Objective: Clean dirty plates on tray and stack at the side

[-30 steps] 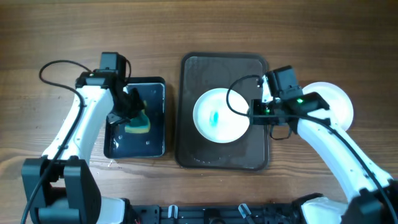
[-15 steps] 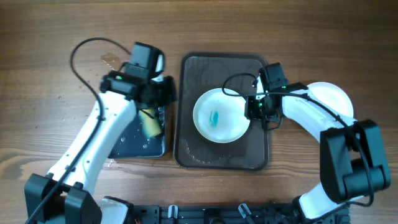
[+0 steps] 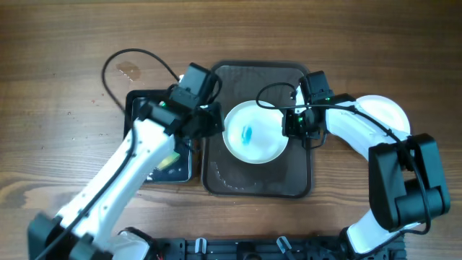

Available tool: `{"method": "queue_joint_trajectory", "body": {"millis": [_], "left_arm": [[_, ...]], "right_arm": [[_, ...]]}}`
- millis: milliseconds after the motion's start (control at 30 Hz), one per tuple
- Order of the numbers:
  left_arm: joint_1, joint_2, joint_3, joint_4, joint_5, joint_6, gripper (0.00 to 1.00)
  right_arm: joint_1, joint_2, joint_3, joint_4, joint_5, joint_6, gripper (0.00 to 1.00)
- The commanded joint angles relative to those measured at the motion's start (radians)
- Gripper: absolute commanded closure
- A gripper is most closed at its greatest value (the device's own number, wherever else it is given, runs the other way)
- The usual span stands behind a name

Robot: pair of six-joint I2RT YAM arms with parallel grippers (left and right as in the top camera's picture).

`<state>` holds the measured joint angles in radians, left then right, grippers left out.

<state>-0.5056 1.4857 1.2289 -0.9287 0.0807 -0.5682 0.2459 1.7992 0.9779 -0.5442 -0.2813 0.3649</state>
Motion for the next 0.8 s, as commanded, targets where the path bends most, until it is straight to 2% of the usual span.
{"method": "queue_joint_trajectory", "body": {"millis": [0,33,133,167,267,333,467,567,667,767], "left_arm": [[0.007,-0.12,0.014,-0.067,-0.018,0.006,0.53],[0.014,-0.132,0.014,-0.114,-0.052,-0.002,0.29],[0.015,-0.12,0.001,-0.224,-0.215,-0.142,0.24],[0.015,-0.114,-0.017,-0.24,-0.252,-0.189,0.27],[0.015,-0.105,-0.134,-0.243,-0.354,-0.374,0.46],[0.027,-0.105,-0.203,-0.206,-0.405,-0.433,0.59],[0.109,-0.105,-0.28,-0.126,-0.382,-0.41,0.63],[0.218,-0.105,-0.333,-0.03,-0.238,-0.251,0.6],[0.37,-0.105,-0.384,0.024,-0.156,-0.177,0.58],[0.544,-0.105,-0.423,0.105,0.06,-0.009,0.49]], "right_arm": [[0.003,0.061,-0.021,-0.007,0.038,0.002,0.8],[0.003,0.061,-0.021,-0.007,0.038,0.002,0.77],[0.003,0.061,-0.021,-0.007,0.038,0.002,0.71],[0.003,0.061,-0.021,-0.007,0.038,0.002,0.7],[0.003,0.061,-0.021,-0.01,0.038,0.002,0.69],[0.003,0.061,-0.021,-0.014,0.038,0.002,0.69],[0.003,0.061,-0.021,-0.018,0.038,0.002,0.68],[0.003,0.061,-0.021,-0.018,0.037,0.002,0.68],[0.003,0.061,-0.021,-0.019,0.037,0.002,0.68],[0.003,0.061,-0.021,-0.018,0.037,0.002,0.68]]}}
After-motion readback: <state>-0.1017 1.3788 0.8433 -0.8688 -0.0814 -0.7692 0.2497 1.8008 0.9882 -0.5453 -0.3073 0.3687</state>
